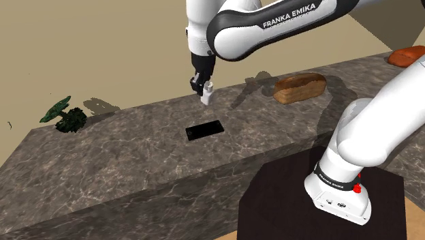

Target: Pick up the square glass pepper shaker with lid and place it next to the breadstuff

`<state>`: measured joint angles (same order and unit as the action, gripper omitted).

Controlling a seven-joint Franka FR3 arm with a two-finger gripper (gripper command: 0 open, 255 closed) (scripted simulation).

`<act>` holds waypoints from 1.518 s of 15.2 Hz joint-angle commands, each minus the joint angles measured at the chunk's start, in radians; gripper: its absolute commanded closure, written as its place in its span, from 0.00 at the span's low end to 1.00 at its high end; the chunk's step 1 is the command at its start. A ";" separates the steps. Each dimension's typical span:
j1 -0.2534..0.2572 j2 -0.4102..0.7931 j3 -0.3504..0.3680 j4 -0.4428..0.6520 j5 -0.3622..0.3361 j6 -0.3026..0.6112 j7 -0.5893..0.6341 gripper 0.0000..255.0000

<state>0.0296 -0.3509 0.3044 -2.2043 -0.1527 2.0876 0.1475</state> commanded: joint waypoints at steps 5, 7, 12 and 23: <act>-0.019 -0.112 -0.098 -0.099 0.019 0.008 -0.129 1.00; -0.028 -0.151 -0.139 -0.136 0.019 0.013 -0.179 1.00; -0.057 -0.234 -0.243 -0.211 0.006 0.022 -0.303 1.00; -0.146 -0.323 -0.484 -0.272 -0.060 0.034 -0.581 1.00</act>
<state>-0.1098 -0.6759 -0.1610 -2.4790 -0.2075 2.1187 -0.4112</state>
